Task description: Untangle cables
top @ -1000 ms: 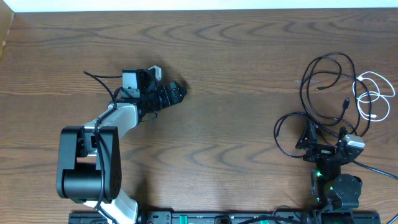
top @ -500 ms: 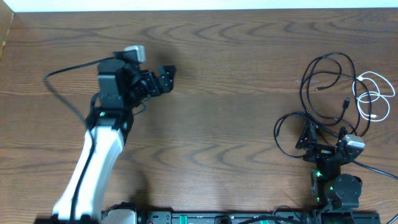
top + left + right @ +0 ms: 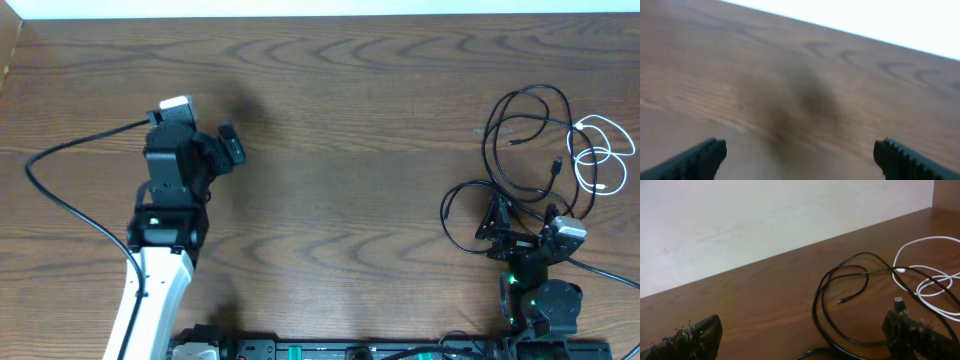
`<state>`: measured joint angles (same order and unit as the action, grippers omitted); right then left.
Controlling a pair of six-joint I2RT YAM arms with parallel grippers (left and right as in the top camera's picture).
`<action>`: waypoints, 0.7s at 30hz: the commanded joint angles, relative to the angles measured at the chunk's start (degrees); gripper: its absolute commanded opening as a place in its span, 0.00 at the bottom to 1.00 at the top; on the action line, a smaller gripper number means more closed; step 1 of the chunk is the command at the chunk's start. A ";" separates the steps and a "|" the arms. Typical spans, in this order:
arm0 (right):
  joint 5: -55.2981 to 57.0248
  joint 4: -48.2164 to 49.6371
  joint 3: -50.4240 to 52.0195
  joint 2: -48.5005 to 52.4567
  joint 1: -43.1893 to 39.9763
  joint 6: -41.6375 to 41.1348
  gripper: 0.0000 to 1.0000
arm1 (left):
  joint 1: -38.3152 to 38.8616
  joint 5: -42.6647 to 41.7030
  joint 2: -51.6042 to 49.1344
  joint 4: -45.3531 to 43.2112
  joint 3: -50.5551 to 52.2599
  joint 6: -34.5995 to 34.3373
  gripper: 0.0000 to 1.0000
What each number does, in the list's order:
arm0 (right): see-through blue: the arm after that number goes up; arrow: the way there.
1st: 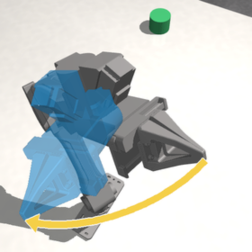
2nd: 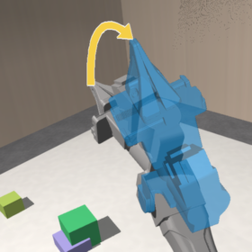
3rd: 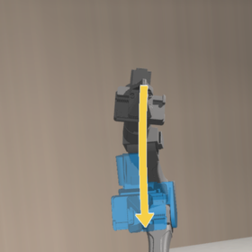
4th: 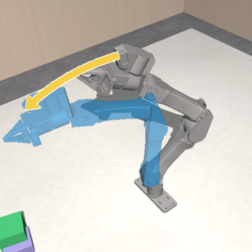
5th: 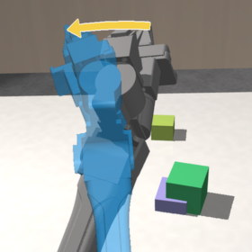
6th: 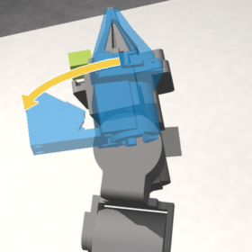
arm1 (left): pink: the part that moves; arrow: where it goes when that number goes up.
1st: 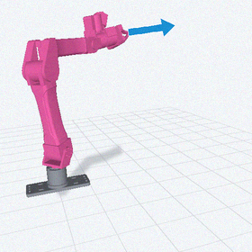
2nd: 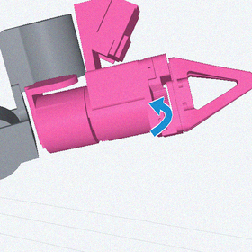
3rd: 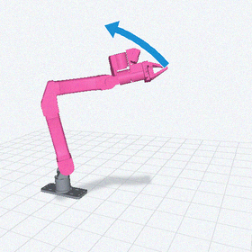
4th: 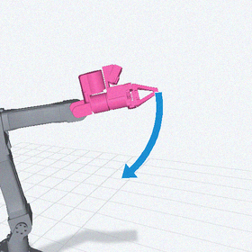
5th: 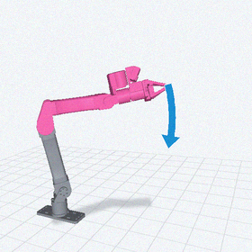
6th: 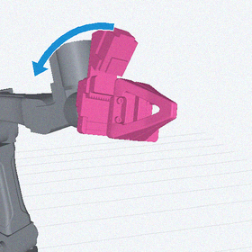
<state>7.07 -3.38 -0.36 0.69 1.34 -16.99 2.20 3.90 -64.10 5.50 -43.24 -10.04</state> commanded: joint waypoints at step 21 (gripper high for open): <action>-0.17 -0.28 0.04 -0.35 -0.02 -0.13 0.99 | -0.02 -3.52 5.53 -22.56 29.88 2.25 1.00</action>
<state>7.05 -3.40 -0.36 0.69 1.34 -16.99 2.20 1.15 -59.59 -16.91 -14.74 -8.71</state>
